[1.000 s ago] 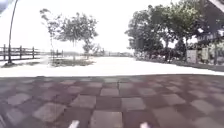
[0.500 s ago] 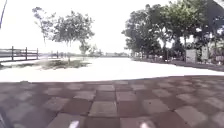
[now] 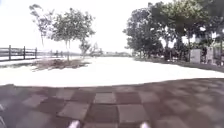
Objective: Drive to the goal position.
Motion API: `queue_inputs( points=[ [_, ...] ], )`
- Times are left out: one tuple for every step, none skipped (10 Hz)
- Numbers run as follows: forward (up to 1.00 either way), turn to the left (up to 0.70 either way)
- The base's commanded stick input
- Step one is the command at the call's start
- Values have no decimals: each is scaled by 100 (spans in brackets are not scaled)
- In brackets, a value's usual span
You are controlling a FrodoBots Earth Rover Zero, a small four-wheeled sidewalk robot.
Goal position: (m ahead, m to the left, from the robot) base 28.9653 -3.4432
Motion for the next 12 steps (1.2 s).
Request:
queue_inputs(
  points=[
    [100,0],
    [100,0],
    [100,0],
    [100,0],
    [100,0],
    [100,0],
    [100,0],
    [100,-3],
    [100,-40],
    [100,-30],
    [100,0],
    [100,0]
  ],
)
